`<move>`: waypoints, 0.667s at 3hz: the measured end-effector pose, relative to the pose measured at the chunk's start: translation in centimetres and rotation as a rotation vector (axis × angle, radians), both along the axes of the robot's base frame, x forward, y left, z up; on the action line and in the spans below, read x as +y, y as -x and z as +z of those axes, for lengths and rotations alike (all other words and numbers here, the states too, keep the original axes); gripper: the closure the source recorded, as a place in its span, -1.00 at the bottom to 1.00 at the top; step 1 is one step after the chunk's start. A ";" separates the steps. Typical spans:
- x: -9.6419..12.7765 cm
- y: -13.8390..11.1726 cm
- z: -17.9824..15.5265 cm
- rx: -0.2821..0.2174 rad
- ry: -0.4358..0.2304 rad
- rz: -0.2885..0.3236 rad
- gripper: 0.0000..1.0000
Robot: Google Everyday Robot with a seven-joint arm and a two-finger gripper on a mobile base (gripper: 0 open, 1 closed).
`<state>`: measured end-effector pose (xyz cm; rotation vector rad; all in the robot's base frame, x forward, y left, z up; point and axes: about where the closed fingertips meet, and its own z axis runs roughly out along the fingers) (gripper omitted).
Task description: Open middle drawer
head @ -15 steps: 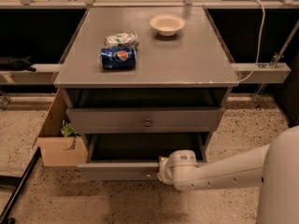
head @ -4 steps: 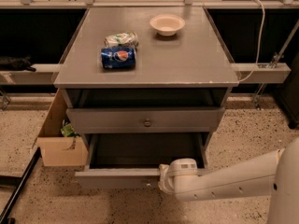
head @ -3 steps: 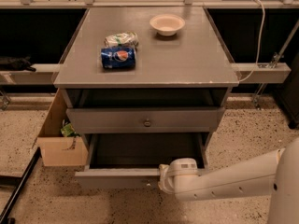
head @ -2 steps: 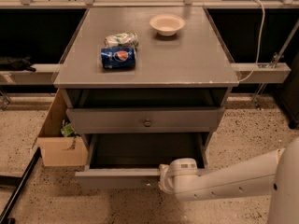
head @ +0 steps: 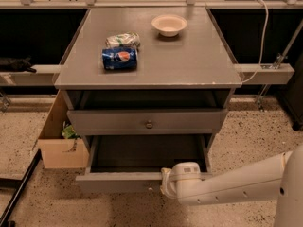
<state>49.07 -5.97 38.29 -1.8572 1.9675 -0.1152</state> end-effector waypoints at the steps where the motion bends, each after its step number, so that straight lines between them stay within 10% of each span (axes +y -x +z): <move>1: 0.0 0.0 0.0 0.000 0.000 0.000 0.52; 2: 0.0 0.0 0.0 0.000 0.000 0.000 0.03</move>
Offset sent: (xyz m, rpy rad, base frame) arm 0.0000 0.0000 0.0000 0.0000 0.0000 0.0000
